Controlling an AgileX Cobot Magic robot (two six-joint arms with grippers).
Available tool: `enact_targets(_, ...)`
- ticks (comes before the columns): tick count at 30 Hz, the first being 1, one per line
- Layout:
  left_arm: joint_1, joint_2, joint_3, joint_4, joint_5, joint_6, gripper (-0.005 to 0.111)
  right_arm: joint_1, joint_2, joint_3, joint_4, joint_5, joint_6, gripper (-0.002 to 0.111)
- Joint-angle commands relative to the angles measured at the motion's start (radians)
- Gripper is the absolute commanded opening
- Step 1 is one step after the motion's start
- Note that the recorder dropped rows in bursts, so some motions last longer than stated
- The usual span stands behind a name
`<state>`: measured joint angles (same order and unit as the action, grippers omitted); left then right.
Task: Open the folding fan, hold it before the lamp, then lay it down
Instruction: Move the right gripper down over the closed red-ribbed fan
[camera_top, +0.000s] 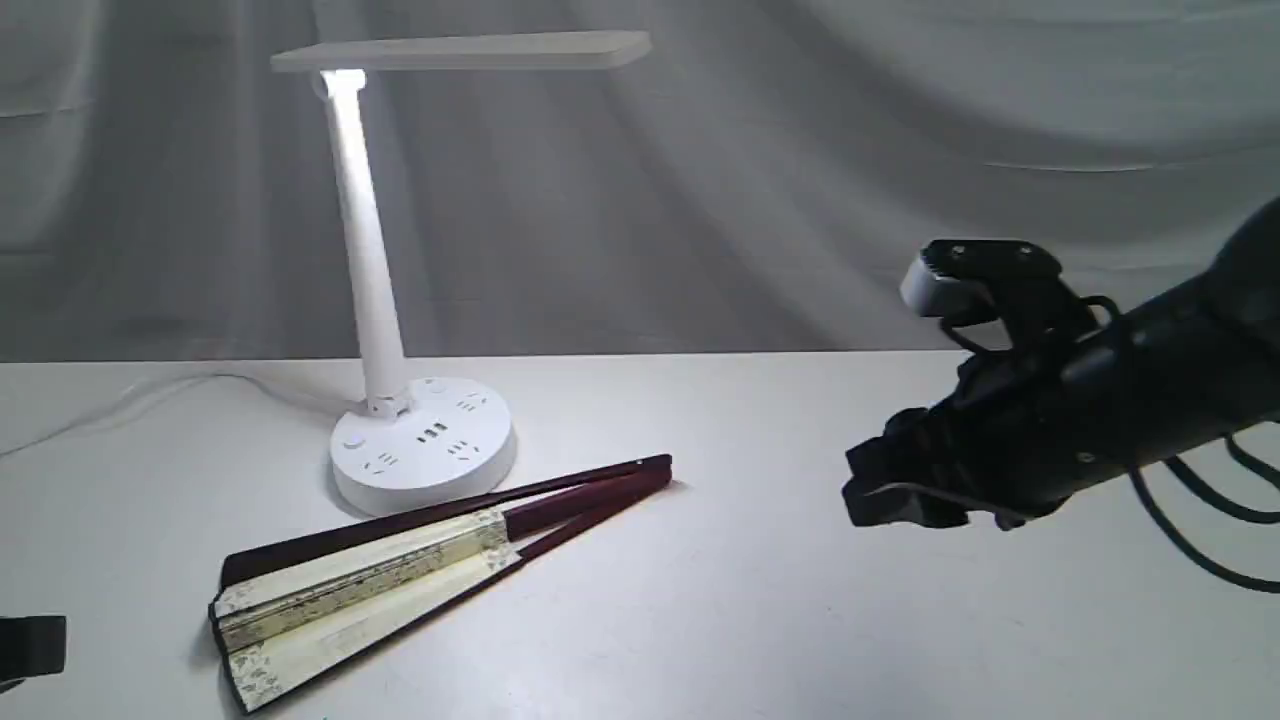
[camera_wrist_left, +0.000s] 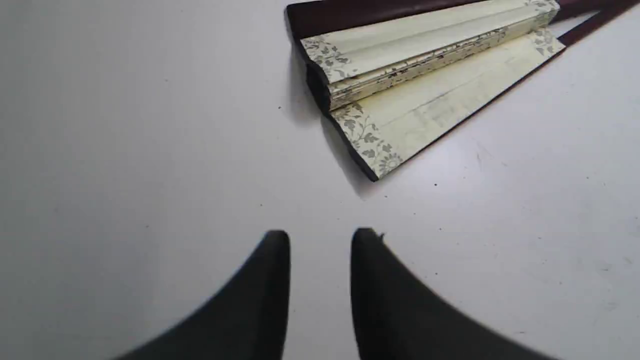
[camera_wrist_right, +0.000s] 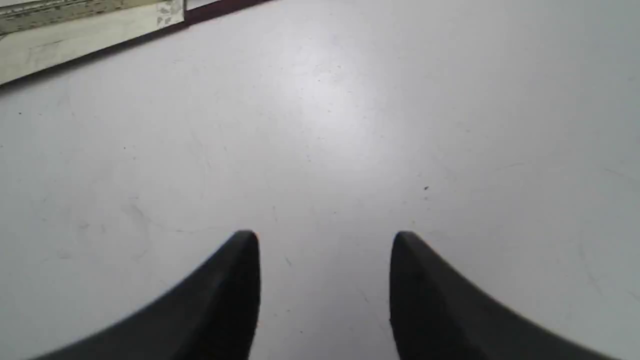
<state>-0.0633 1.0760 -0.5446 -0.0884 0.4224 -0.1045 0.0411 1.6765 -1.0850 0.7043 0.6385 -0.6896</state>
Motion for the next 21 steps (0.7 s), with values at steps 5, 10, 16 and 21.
enact_targets(5,-0.005,0.000,-0.005,-0.005,0.003,0.011,0.022,0.009,0.154,-0.166,-0.005,0.120,0.015,0.041)
enact_targets(10,-0.005,0.000,-0.005,-0.005,0.000,0.009,0.022,0.010,0.255,-0.291,-0.005,0.196,0.015,0.041)
enact_targets(16,-0.005,0.000,-0.005,-0.005,-0.004,0.009,0.022,0.068,0.340,-0.399,-0.027,0.239,0.002,0.041)
enact_targets(21,-0.005,0.000,-0.005,-0.005,-0.004,0.009,0.022,0.154,0.411,-0.495,-0.152,0.245,0.032,0.041)
